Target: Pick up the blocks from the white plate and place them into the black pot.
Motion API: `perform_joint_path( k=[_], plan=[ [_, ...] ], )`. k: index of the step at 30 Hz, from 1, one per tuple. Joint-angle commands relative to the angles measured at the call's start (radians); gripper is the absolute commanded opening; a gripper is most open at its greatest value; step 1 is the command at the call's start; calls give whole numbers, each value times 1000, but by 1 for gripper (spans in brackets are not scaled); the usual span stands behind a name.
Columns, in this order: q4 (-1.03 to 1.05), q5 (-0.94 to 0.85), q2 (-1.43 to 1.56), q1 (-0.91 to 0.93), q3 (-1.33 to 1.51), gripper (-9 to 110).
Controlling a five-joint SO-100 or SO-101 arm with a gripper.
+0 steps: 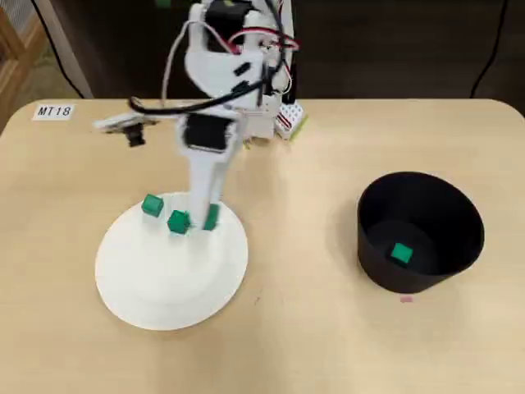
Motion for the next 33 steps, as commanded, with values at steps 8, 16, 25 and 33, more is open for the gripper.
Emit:
perform_joint_path(
  k=[8, 16, 25, 33],
  plan=[
    [-101, 0, 29, -528, 29, -2],
    [-141, -12, -86, -667, 15, -2],
    [-104, -75, -313, -680, -133, -2],
    [63, -140, -495, -661, -399, -2]
  ],
)
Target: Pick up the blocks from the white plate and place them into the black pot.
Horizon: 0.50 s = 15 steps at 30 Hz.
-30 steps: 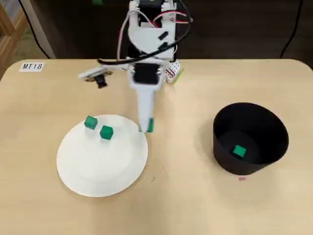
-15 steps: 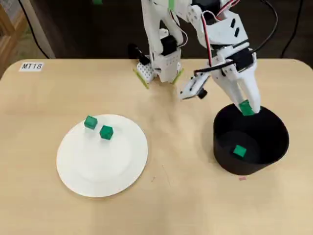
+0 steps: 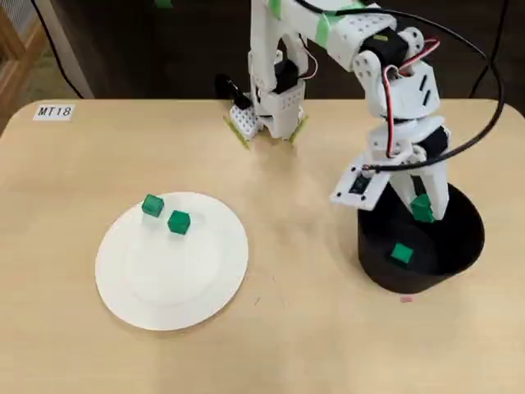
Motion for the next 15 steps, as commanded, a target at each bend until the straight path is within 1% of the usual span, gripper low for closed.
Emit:
perform_joint_path(
  k=[1, 8, 13, 15],
  plan=[
    [54, -15, -20, 12, -127, -2],
    [123, -15, -44, 18, -150, -2],
    [192, -37, -54, 34, -150, 16],
    [206, -48, -54, 41, -150, 19]
  ],
)
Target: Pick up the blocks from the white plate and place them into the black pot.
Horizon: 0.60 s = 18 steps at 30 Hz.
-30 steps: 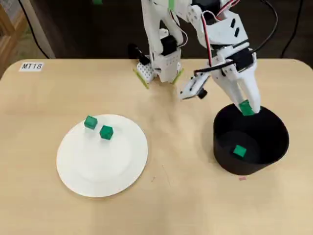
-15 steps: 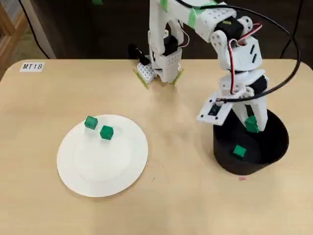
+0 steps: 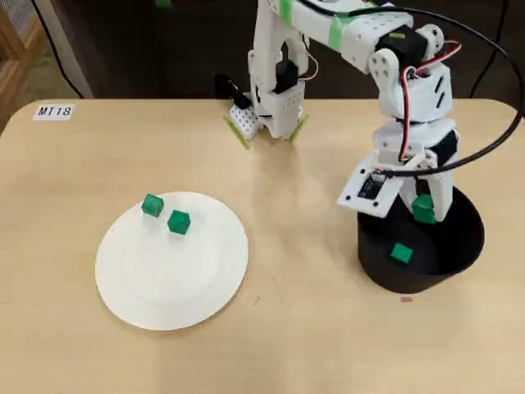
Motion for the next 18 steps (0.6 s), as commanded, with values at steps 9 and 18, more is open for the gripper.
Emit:
perform_joint_path(
  k=[9, 18],
  plan=[
    [29, -23, 31, 34, -57, 9],
    [11, -40, 209, 212, -54, -2]
  ],
)
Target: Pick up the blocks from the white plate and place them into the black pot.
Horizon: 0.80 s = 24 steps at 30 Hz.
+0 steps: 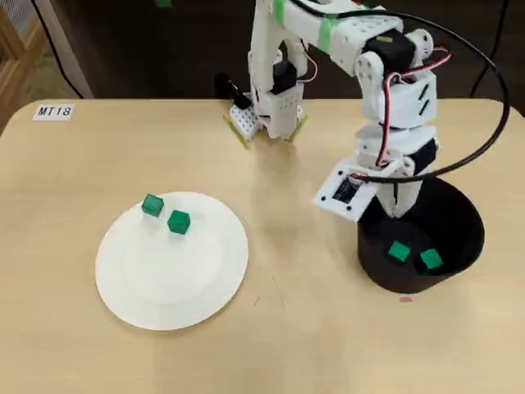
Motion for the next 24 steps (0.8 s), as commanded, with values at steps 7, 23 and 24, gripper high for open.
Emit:
perform_joint_path(
  k=[7, 23, 24],
  plan=[
    [-37, 5, 169, 311, -44, -2],
    [388, -83, -57, 1063, -32, -2],
    [397, -95, -74, 1089, -32, -2]
  ],
)
